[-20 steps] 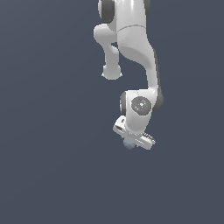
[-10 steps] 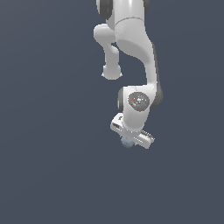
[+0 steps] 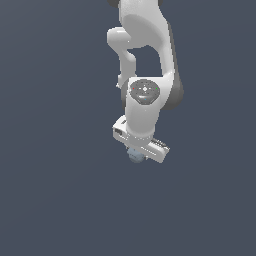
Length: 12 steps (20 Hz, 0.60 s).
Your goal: Pick up the object and move it to a goal position.
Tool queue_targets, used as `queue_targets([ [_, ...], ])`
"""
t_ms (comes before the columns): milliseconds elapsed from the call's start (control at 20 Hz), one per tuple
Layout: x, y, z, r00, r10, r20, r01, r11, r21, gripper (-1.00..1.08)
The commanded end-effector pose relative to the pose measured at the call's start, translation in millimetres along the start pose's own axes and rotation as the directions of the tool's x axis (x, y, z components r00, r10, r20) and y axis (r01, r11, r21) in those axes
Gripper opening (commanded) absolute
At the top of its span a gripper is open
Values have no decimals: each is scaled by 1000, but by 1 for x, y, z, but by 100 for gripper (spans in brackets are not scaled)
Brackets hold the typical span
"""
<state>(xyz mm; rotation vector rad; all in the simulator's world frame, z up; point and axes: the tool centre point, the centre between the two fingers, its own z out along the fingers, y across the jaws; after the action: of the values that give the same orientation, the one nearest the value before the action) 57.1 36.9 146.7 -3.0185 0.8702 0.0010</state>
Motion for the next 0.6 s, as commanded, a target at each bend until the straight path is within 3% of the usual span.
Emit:
queue_targets([
  [0, 10, 12, -27, 1000, 1, 0, -1, 1000, 1, -100],
  [550, 53, 60, -140, 1000, 1, 0, -1, 1000, 1, -100],
])
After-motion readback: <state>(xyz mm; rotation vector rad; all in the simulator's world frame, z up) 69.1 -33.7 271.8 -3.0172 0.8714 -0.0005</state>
